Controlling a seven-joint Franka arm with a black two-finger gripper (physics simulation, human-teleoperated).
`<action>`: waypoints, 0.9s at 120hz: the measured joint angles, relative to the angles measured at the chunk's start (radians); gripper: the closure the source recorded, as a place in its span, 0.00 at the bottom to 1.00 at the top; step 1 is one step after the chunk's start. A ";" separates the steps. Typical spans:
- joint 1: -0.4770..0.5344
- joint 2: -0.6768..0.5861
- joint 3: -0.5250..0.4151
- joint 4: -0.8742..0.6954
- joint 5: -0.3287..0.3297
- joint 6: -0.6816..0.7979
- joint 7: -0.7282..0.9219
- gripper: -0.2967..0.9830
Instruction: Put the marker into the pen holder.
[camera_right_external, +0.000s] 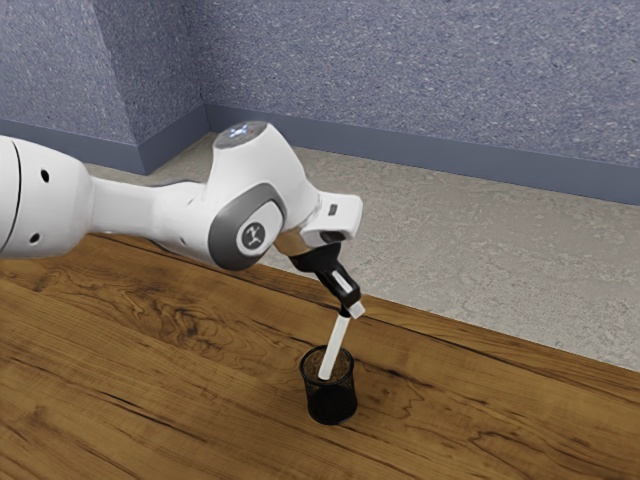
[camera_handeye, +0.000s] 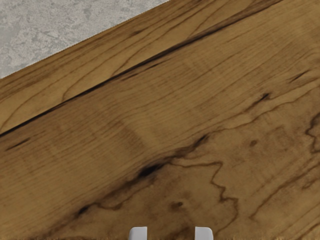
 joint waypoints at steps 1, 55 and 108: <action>0.000 0.000 0.000 0.000 0.001 0.000 0.000 0.85; 0.003 -0.002 -0.003 -0.038 -0.003 -0.012 0.016 0.64; 0.304 0.022 0.027 0.456 0.150 -0.428 0.022 0.30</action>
